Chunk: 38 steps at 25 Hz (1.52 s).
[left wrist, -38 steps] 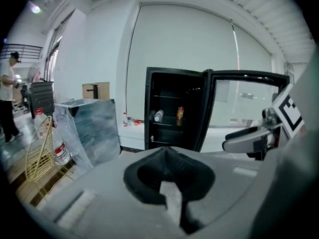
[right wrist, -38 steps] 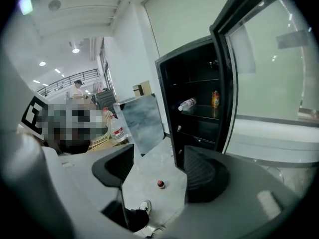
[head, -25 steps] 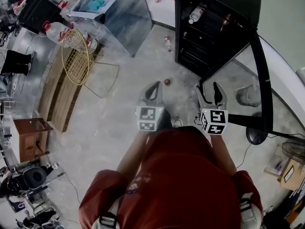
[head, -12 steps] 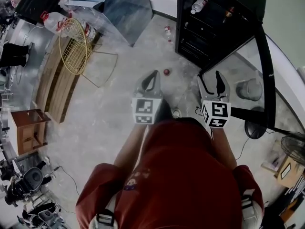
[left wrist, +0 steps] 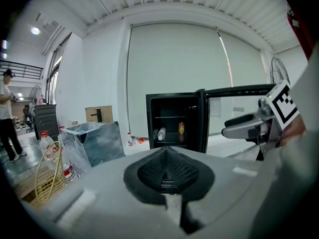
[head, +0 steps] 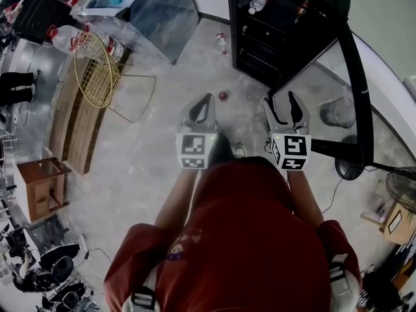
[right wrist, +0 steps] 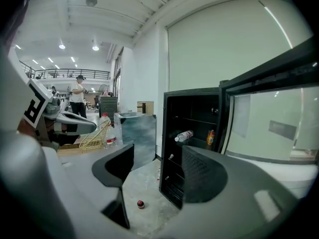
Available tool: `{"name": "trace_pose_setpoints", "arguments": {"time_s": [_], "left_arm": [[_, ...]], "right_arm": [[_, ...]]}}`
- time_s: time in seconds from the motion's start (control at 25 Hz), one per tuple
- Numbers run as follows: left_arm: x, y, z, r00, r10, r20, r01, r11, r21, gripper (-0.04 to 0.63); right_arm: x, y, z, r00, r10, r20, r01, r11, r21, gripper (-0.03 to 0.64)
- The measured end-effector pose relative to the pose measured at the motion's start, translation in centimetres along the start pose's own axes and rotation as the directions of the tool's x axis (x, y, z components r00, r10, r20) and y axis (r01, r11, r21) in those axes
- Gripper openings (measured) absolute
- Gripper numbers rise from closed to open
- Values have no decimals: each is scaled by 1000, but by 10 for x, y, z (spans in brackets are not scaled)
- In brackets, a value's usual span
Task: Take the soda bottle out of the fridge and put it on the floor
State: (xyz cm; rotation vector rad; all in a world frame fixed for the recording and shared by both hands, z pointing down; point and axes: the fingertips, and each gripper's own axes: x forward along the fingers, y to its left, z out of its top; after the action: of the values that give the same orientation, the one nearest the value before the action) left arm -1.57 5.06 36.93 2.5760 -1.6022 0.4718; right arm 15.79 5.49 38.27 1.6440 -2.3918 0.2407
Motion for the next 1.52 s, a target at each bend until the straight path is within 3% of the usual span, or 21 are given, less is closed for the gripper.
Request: {"name": "trace_pose_setpoints", "arguments": {"time_s": [0.24,0.52,0.96,1.52], "left_arm": [[3,-3,2,1000,-7,4,7,1000,4,0],[1,-8,2,1000,-12,5,12,1000,-3,0],[6,-16,5,999,-30,11,30,1000,2,0],[-3,-18,6,999,-37,26,38,999,-1,0]], "right_arm": [[0,-1,-3,1000,1,-5,-1,1000,-9,294],[-5,-4,-5,1000,-1,-6,1,1000,-23,218],[-7,-6,-7,1000,0,-19,0,1000,-20,2],[-16,3,-8,999,10,-40,-12,999,-44,2]]}}
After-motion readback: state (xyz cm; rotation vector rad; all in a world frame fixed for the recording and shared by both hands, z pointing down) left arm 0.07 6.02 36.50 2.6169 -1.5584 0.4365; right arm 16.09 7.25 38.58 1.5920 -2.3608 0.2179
